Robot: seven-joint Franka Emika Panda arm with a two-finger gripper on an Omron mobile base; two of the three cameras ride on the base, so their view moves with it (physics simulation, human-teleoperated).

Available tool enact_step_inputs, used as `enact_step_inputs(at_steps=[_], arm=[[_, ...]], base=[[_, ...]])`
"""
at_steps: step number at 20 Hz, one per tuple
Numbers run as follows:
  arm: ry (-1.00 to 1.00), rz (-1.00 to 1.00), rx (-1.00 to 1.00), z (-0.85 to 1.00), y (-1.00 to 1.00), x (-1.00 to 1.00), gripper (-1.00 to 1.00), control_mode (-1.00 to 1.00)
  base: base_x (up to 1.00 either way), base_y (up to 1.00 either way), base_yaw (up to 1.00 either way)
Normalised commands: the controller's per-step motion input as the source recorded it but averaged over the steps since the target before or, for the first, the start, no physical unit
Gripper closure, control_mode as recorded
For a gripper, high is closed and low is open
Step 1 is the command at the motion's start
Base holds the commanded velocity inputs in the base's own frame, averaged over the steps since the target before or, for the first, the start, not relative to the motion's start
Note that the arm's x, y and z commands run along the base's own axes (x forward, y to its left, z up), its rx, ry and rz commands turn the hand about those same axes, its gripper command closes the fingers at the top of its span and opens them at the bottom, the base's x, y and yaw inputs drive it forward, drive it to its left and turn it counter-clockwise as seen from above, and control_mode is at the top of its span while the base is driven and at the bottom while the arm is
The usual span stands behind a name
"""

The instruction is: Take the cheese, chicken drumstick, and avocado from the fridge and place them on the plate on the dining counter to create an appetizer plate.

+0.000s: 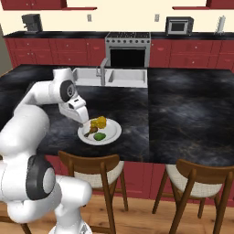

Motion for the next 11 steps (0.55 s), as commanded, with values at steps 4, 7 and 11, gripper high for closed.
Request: enact_step_inputs(at_steps=[4,7,11], arm=[[-0.17,0.06,0.00,0.35,0.00,-0.96,-1.00,-1.00],[-0.33,0.19,0.00,0.16,0.00,-0.78,-1.00,-1.00],[-0.49,0.28,0.00,0.10,0.00,-0.34,-1.00,-1.00]], base=[[0.00,0.00,0.00],[0.00,0.00,0.00],[0.00,0.00,0.00]])
